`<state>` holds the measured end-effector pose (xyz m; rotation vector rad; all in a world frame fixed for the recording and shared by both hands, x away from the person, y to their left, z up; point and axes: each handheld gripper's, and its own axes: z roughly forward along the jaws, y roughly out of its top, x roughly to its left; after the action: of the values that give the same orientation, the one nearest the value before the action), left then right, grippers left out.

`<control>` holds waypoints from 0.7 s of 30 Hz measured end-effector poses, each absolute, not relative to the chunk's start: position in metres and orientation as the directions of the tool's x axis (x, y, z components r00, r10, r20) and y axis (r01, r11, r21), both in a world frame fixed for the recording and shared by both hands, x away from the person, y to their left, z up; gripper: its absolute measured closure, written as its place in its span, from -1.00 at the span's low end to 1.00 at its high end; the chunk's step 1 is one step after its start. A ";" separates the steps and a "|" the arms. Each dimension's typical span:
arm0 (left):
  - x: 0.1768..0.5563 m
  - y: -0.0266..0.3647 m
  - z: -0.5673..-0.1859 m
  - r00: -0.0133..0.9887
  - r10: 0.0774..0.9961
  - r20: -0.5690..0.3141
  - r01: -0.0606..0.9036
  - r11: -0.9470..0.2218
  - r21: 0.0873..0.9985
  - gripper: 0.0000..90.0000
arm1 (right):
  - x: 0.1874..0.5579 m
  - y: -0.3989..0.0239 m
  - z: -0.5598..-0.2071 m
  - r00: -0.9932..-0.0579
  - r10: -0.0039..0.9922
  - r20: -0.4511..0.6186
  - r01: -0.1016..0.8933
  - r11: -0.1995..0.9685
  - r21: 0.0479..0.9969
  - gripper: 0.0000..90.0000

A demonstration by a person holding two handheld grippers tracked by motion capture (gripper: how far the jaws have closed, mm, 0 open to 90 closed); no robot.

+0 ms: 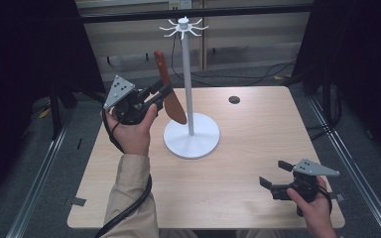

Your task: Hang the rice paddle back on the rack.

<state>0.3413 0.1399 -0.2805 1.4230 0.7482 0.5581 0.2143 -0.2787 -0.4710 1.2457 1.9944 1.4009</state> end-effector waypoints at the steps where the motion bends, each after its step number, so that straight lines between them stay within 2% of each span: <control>1: 0.342 0.140 -0.280 0.664 0.739 -0.112 0.087 0.072 0.994 0.48 | 0.214 -0.279 -0.471 -0.522 0.838 0.161 0.436 0.100 0.894 -0.91; 21: 0.353 0.116 -0.265 0.654 0.751 -0.087 0.069 0.055 0.996 0.48 | 0.217 -0.279 -0.472 -0.521 0.837 0.169 0.437 0.092 0.895 -0.91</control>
<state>0.3531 0.1160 -0.2647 1.4437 0.7332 0.5956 0.2165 -0.2785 -0.4719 1.2526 1.9912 1.4095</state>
